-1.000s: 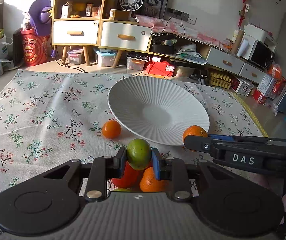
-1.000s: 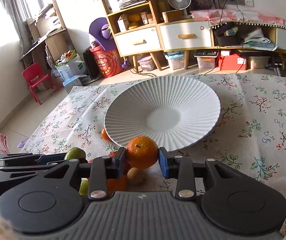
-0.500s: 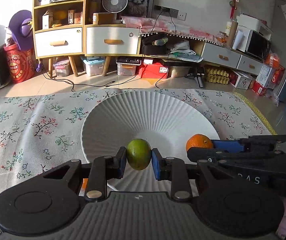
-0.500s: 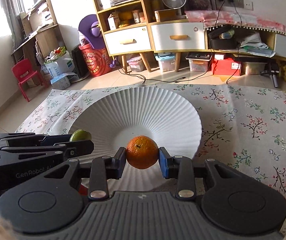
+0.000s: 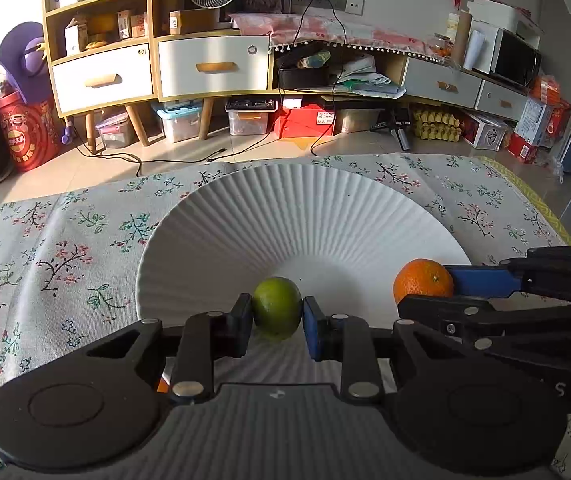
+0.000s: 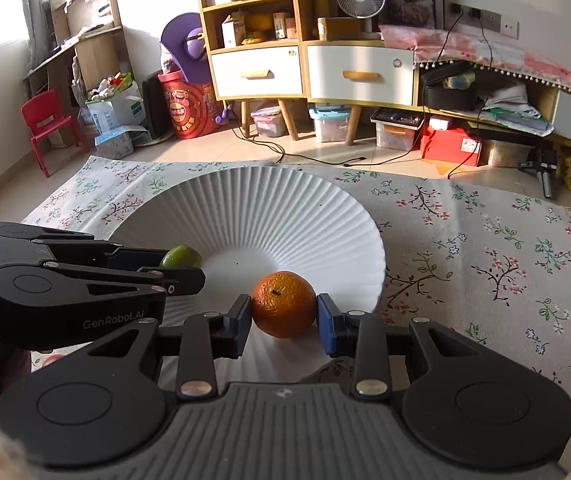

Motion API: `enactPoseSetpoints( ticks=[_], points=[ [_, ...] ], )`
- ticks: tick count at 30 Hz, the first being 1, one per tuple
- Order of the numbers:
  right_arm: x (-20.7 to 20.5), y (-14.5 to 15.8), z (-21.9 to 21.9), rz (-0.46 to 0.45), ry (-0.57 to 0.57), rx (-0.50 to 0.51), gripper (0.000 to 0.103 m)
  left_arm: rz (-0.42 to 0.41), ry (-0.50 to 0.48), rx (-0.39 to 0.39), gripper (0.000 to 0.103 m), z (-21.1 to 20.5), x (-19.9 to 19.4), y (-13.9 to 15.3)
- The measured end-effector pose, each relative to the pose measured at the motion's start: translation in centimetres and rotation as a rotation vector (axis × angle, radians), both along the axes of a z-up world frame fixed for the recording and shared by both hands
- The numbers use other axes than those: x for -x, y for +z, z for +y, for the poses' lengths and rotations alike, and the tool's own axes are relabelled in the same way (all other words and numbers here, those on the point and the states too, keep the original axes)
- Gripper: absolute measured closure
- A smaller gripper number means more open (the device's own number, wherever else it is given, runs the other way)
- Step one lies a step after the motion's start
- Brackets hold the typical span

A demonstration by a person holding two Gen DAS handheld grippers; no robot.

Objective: Organize fruits
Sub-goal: 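Carry the orange and lime into the white bowl and open both tools, then withdraw both open tools from the bowl back to the fruit pile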

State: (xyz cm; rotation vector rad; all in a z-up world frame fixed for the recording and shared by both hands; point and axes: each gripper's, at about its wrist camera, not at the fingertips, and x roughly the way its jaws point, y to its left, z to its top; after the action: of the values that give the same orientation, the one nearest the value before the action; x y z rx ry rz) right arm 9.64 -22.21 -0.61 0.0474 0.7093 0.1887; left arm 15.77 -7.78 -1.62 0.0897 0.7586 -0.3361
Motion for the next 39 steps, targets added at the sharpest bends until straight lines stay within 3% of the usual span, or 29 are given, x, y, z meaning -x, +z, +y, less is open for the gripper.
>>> enactPoseSetpoints(
  ticks=[6, 9, 13, 25, 39],
  points=[
    [0.0, 0.1, 0.0, 0.002, 0.007, 0.002, 0.071, -0.002, -0.008, -0.008, 0.08, -0.2, 0.1, 0.1],
    [0.3, 0.3, -0.3, -0.012, 0.01, -0.019, 0.069, -0.014, -0.002, -0.011, 0.072, 0.1, 0.4, 0.3],
    [0.7, 0.8, -0.3, -0.024, 0.014, -0.024, 0.057, -0.022, 0.009, 0.006, 0.055, 0.9, 0.9, 0.7],
    [3.0, 2.5, 0.0, -0.059, 0.001, -0.033, 0.032, -0.048, 0.0, 0.036, 0.024, 3.4, 4.5, 2.4],
    [5.8, 3.4, 1.3, -0.11, -0.021, -0.024, 0.005, -0.01, 0.016, 0.012, 0.004, 6.3, 8.4, 2.5]
  ],
)
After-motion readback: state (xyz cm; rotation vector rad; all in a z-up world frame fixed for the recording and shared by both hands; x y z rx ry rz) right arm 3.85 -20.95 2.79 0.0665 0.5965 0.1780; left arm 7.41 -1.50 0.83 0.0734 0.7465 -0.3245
